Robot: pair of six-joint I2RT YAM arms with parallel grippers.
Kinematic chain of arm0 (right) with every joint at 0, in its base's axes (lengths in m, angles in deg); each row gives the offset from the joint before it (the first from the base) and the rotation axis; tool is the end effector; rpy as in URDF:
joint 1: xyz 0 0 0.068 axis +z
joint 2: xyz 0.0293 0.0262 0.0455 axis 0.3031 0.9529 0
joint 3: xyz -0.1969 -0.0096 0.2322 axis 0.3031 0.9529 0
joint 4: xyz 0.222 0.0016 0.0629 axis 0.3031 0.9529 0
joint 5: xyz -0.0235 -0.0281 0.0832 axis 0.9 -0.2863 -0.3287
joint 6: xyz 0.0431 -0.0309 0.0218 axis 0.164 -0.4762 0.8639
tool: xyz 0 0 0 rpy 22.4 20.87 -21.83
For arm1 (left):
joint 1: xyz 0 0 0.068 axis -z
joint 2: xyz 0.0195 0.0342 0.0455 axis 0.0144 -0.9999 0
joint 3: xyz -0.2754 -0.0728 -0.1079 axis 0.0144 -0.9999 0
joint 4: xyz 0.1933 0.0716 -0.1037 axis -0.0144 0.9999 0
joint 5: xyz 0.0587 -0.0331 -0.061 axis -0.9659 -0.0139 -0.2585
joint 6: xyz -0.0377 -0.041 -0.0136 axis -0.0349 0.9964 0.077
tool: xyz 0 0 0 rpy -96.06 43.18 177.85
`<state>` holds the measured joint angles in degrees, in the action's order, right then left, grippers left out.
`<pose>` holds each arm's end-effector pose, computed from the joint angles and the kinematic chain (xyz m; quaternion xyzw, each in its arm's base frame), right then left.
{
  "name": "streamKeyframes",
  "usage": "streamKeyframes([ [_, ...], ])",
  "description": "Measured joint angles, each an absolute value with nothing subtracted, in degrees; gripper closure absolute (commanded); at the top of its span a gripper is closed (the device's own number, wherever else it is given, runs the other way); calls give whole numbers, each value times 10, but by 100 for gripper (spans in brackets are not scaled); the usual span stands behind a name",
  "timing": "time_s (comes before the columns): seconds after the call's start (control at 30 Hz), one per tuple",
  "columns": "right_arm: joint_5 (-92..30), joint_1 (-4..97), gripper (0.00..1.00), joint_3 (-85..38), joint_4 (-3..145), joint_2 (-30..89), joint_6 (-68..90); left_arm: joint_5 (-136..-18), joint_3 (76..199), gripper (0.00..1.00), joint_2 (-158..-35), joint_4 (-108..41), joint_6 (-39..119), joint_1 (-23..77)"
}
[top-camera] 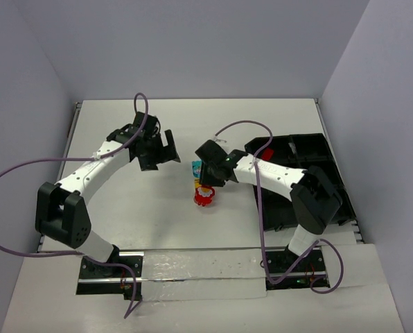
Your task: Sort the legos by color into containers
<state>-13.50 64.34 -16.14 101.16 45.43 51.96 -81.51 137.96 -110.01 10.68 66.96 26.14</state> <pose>0.2304 0.2338 0.2613 0.0319 0.9609 0.1323 0.2410 0.2650 -0.1285 0.3128 -0.1020 0.9547 -0.1749 0.2180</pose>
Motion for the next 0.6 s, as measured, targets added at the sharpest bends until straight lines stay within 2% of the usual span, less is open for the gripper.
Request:
streamKeyframes([
  [0.33, -178, 570, 54, -195, 1007, 429, 519, -577, 1215, 1, -1036, -76, 687, 263],
  [0.6, -199, 560, 55, -219, 1006, 423, 518, -507, 1190, 1, -1037, -168, 715, 273],
])
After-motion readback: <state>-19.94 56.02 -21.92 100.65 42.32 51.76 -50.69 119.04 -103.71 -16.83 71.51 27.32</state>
